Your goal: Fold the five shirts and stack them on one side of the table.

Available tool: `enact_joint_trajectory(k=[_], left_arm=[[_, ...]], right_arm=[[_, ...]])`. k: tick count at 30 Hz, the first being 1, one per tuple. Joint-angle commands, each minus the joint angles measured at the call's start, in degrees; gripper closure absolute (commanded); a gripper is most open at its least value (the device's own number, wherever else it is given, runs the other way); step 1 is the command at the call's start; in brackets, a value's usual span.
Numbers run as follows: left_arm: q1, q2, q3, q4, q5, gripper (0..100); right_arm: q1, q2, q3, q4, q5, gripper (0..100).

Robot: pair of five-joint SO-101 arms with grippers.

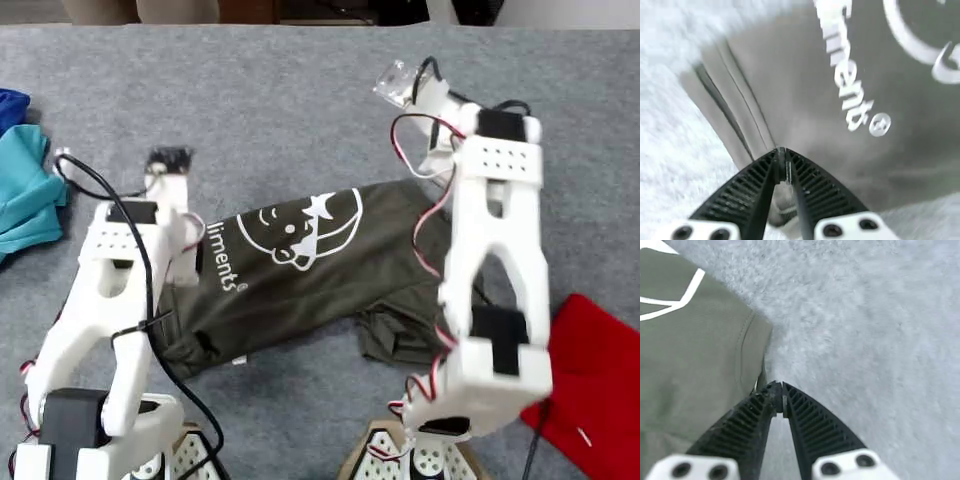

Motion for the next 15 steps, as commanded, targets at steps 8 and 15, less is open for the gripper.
enact_joint_trajectory(k=[8,15], left_arm=[[-11.52,-0.22,-4.75,-16.35,13.36,98],[-15.82,-0.22,7.47,-33.67,16.18,98]], right_arm=[[2.33,-31.69,9.19,14.77,10.90,99.0],[2.51,-51.65,33.45,18.37,18.55,97.2]])
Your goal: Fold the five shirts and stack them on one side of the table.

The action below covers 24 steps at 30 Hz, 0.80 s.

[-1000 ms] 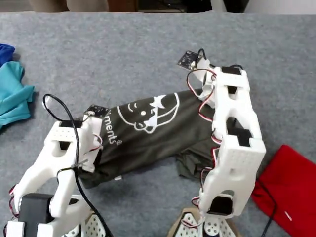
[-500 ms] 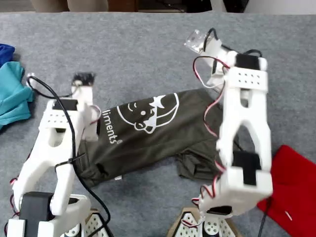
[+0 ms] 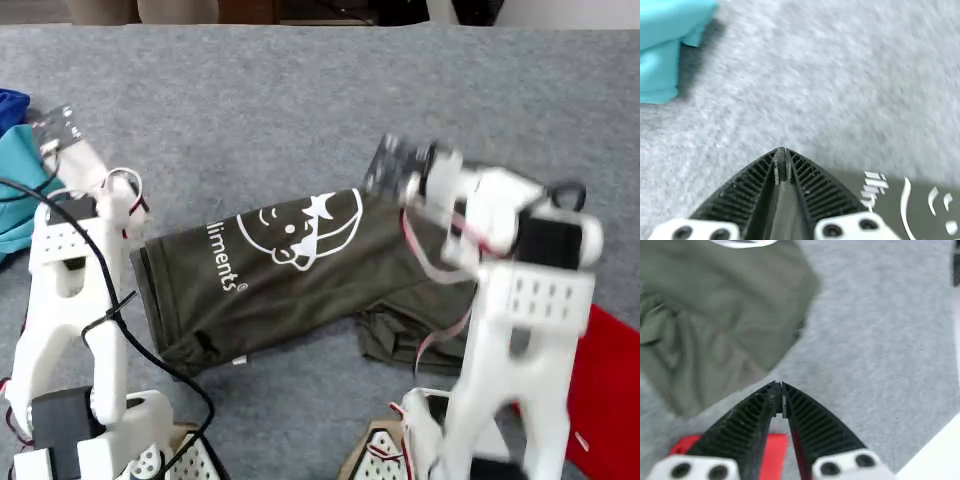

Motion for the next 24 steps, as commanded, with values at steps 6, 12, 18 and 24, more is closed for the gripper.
enact_joint_trajectory(k=[6,12,18,24], left_arm=[[-0.97,2.07,8.26,-15.91,0.35,98],[-1.32,8.57,2.73,-15.65,0.70,98],[-1.32,13.67,-2.37,-12.92,0.70,98],[-1.32,16.92,-5.98,-9.85,0.79,98]], right_arm=[[1.01,-14.20,25.19,0.88,3.60,88.8],[2.95,-14.29,31.43,0.88,3.52,88.8],[-1.19,-14.20,36.35,2.11,3.08,88.6],[-11.38,-14.20,40.31,-1.41,-7.82,81.5]])
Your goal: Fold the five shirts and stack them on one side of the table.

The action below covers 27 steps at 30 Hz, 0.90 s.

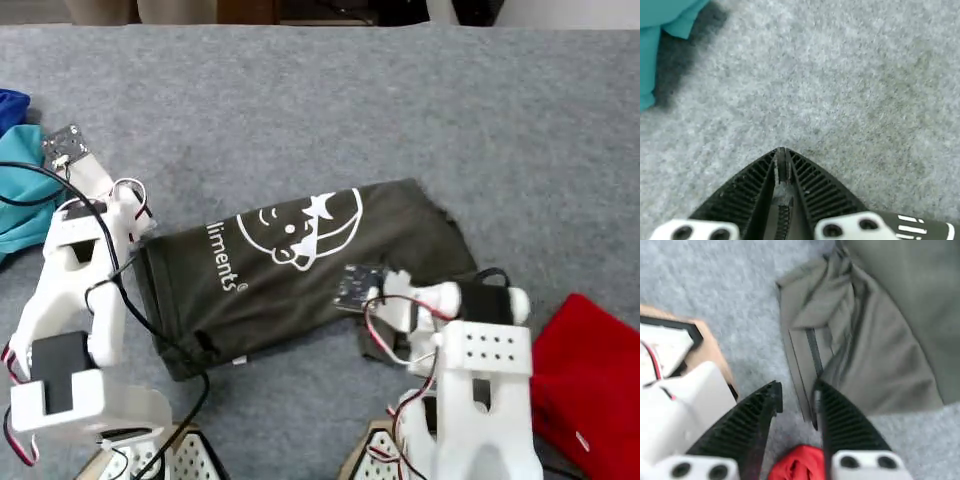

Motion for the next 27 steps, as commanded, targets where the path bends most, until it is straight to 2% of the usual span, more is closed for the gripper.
enact_joint_trajectory(k=[1,4,8,12,18,27], left_arm=[[-0.44,0.66,-4.48,1.93,0.44,98],[-0.44,1.54,-5.63,3.43,0.44,98],[-0.44,1.63,-5.36,3.43,0.44,98],[-0.44,1.54,-5.27,3.43,0.35,98],[-0.44,1.54,-5.36,3.43,0.26,98],[-0.44,1.54,-5.27,3.43,0.18,98]], right_arm=[[-6.73,-0.84,0.40,-2.55,-6.51,81.4],[-11.38,-0.40,1.19,-5.45,-10.37,81.4],[-12.00,5.41,2.51,-11.34,-11.25,81.4],[-7.52,11.91,2.15,-16.88,-8.53,81.4],[3.03,13.93,-0.84,-14.77,1.41,81.4],[1.54,13.93,-0.31,-13.10,1.23,81.4]])
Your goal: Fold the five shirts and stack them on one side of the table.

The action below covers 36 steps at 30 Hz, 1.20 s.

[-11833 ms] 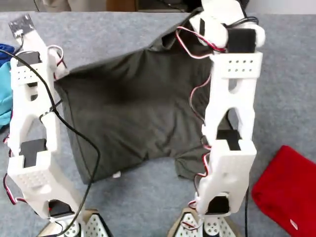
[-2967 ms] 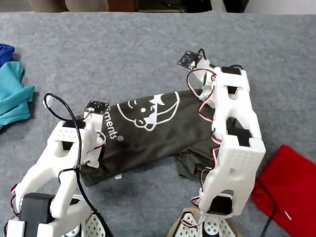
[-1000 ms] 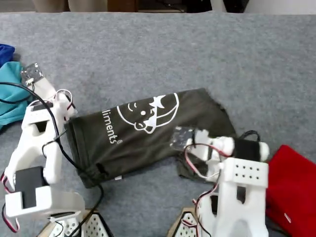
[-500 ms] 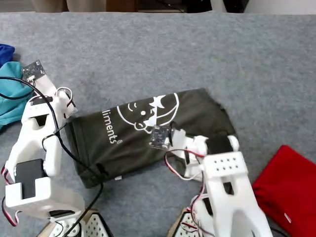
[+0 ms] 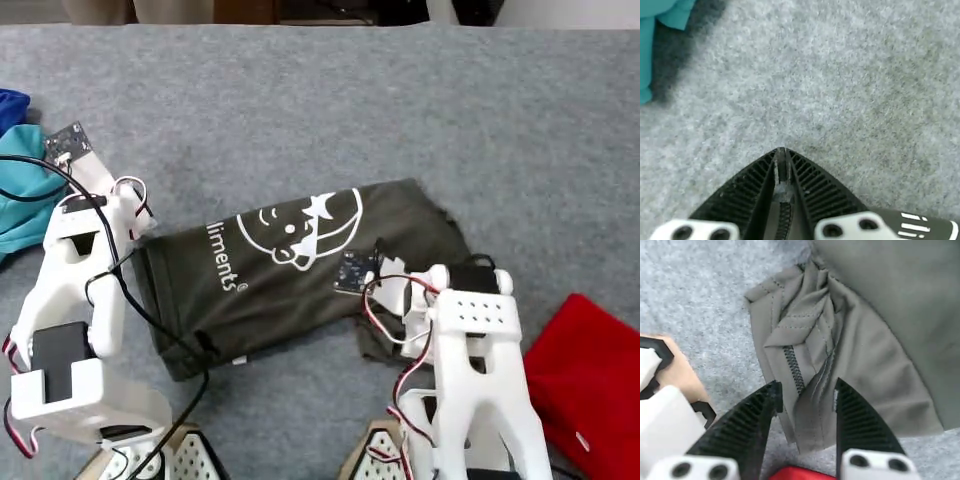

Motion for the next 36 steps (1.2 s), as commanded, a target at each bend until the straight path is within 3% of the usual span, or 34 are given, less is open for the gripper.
enact_joint_trajectory(k=[1,8,16,23,36], left_arm=[[-0.44,-0.31,-2.55,0.26,0.18,98],[-0.44,-0.40,-2.46,0.26,0.18,98],[-0.44,-0.31,-2.64,0.26,0.09,98],[-0.44,-0.31,-2.55,0.26,0.09,98],[-0.18,-0.22,-2.90,0.09,0.00,98]], right_arm=[[-1.63,0.22,-1.98,0.35,-0.70,81.4],[-3.82,-0.13,-1.54,-1.32,-2.55,81.4],[-4.26,-3.12,-10.24,11.43,-2.29,81.4],[-4.26,-2.51,0.57,2.64,-1.32,81.4],[-4.26,14.90,0.22,-10.81,-2.29,81.4]])
